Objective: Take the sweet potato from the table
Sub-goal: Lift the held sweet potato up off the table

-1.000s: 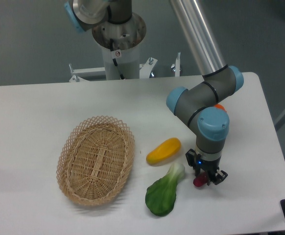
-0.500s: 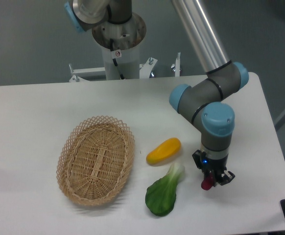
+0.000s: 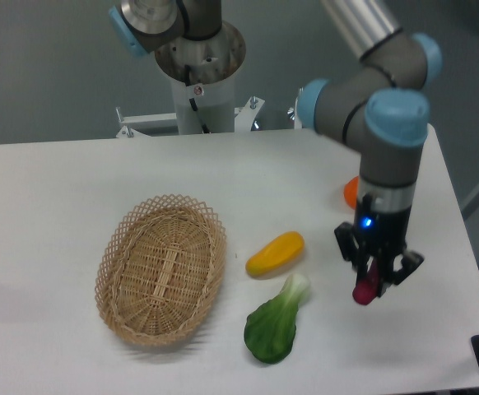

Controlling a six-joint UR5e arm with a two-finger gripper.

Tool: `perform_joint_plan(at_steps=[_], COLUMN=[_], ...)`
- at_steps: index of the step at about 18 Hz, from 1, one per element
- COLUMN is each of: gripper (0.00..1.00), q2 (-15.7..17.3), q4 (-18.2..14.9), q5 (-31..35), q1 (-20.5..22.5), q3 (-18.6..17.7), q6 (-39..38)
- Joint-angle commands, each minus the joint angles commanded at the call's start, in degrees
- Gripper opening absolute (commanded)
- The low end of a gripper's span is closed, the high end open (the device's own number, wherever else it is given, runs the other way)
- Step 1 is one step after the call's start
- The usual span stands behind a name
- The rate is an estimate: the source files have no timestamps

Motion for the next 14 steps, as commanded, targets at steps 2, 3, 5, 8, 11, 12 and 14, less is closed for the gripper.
perform_joint_plan(at_steps=[2, 3, 5, 8, 11, 12, 14], gripper=[0.19, 0.19, 0.19, 0.19, 0.19, 0.19, 0.19], q2=[1.59, 1.94, 2.64, 3.43, 4.22, 4.23, 4.32], q4=[-2.29, -2.99, -3.96, -5.63, -8.09, -8.44, -8.62], q5=[-1.67, -2.72, -4.40, -4.49, -4.49, -4.31, -4.05], q1=[1.76, 2.64, 3.79, 5.10, 6.25, 6.25, 6.34], q3=[0.00, 0.09, 0.09, 0.26, 0.35, 0.35, 0.35], q6=[0.70, 0.88, 1.67, 4.74, 7.46, 8.08, 8.61])
